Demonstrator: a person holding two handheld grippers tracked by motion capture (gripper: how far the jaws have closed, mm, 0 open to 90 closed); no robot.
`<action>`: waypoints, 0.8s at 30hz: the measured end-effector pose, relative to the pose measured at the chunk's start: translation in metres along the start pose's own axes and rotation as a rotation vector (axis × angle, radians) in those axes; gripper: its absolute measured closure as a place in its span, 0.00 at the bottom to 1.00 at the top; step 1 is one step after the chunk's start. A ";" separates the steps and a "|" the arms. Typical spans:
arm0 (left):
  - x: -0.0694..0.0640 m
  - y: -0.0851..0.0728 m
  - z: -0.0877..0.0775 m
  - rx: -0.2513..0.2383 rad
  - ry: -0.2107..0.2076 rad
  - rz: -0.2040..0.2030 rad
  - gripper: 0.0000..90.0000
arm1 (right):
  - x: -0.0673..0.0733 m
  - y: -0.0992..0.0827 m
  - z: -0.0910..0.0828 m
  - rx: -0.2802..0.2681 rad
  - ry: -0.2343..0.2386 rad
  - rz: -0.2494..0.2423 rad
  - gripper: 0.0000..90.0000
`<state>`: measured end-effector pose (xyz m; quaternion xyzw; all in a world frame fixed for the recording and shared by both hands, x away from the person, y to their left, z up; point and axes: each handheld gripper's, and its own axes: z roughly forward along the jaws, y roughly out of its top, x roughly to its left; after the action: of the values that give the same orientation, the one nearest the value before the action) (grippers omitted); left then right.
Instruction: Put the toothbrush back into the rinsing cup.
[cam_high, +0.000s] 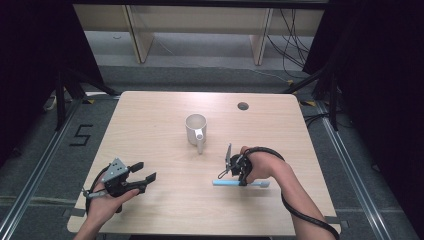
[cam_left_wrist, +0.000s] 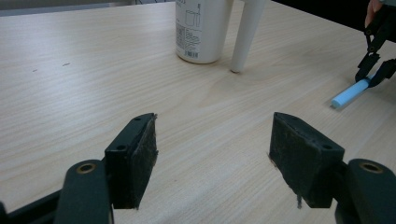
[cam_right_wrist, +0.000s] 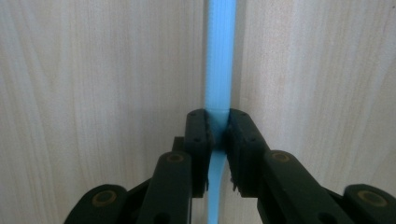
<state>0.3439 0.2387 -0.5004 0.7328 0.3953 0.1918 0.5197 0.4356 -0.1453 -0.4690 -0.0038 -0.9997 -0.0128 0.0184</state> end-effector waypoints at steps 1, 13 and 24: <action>0.000 0.000 0.000 0.001 -0.002 0.003 0.35 | 0.002 0.000 -0.001 -0.005 -0.001 0.017 0.88; -0.015 0.014 0.004 -0.015 -0.061 0.052 0.36 | 0.011 0.002 -0.017 -0.024 -0.027 0.024 0.88; -0.053 0.038 0.026 0.010 -0.196 0.185 0.36 | 0.019 0.012 -0.029 -0.036 -0.035 0.000 0.88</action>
<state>0.3434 0.1757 -0.4691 0.7837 0.2742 0.1644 0.5325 0.4179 -0.1342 -0.4388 -0.0043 -0.9995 -0.0305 0.0007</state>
